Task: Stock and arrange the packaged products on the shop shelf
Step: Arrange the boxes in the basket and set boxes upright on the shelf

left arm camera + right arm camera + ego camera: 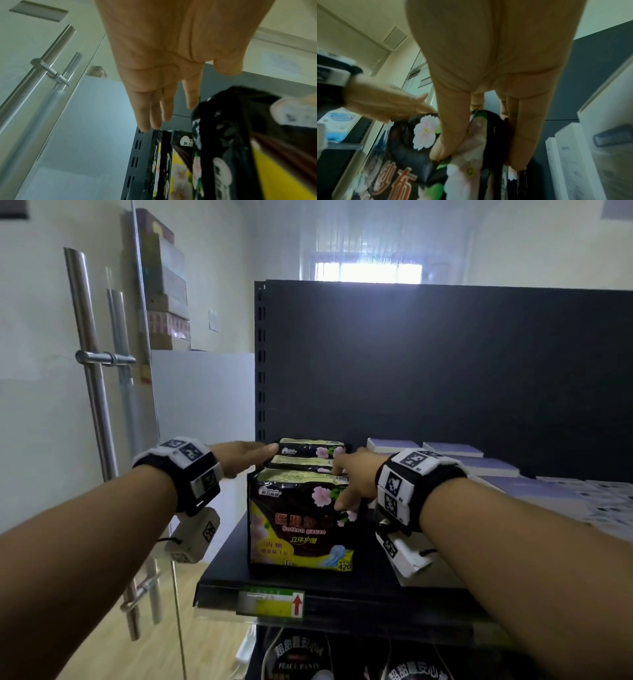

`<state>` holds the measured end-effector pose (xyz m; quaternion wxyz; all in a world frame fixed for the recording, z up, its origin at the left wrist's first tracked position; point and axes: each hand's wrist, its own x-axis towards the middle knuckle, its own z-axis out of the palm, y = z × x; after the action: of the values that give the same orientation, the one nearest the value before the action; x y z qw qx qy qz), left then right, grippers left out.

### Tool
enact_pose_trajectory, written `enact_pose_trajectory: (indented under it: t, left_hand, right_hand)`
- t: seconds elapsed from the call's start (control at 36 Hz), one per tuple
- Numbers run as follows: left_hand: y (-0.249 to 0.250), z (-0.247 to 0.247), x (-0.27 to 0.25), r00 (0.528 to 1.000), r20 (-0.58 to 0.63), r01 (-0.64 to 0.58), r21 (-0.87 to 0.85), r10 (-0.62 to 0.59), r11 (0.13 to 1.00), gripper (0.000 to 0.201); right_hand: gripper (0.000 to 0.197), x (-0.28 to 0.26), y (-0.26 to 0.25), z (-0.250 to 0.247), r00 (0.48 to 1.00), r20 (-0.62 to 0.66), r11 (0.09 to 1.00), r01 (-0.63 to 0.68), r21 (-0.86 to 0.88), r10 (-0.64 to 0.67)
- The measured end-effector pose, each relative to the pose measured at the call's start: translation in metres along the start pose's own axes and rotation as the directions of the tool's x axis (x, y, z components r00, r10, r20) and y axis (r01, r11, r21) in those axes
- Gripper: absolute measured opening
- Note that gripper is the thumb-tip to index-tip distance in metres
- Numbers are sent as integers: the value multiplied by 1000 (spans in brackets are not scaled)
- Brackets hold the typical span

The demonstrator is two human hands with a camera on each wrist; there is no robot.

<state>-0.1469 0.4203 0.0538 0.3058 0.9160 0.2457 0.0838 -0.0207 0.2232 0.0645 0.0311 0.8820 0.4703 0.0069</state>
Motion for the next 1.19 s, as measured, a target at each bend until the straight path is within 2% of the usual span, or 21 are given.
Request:
enact_pose_trajectory:
  t: [0.08, 0.17, 0.22, 0.36, 0.47, 0.56, 0.67, 0.78, 0.89, 0.97, 1.08, 1.19]
  left_hand:
    - [10, -2, -16, 993, -33, -111, 145, 117, 983, 76]
    - [17, -2, -24, 988, -34, -144, 195, 153, 970, 52]
    - [20, 1, -26, 983, -50, -159, 228, 175, 960, 39]
    - [30, -2, -35, 977, -91, -161, 262, 191, 952, 38]
    - [53, -4, -42, 963, -139, -195, 239, 233, 951, 38]
    - [81, 8, -47, 935, -176, -271, 208, 308, 940, 35]
    - [128, 40, -49, 877, -171, -413, 211, 450, 886, 30]
    - [172, 77, -39, 842, -144, -455, 331, 521, 827, 35]
    - [201, 108, -24, 863, -95, -395, 486, 496, 780, 52]
    - [209, 129, -15, 893, -47, -350, 554, 448, 755, 57]
    - [212, 147, -12, 923, -2, -293, 644, 385, 706, 40]
    - [210, 151, -15, 930, -15, -270, 649, 366, 711, 33]
  right_hand:
    - [73, 0, -3, 1, 1000, -18, 1000, 1, 0, -1]
    - [70, 1, -2, 2, 1000, -8, 1000, 7, 10, -7]
    - [77, 0, 1, 1, 1000, -2, 997, 20, 68, -20]
    - [72, -26, 27, -34, 991, -127, 997, 42, 68, -33]
    - [56, -60, 74, -65, 981, -192, 994, -21, 104, 41]
    - [42, -84, 121, -70, 971, -203, 989, -106, 103, 125]
    - [31, -111, 186, -57, 956, -154, 965, -235, 116, 251]
    - [30, -131, 232, -32, 943, -131, 945, -286, 161, 307]
    - [42, -136, 249, -13, 959, -111, 949, -234, 210, 261]
    - [50, -133, 255, -1, 971, -105, 970, -197, 144, 213]
    - [50, -127, 260, 12, 983, -120, 989, -136, 53, 142]
    - [49, -127, 266, 15, 982, -159, 995, -95, 35, 100]
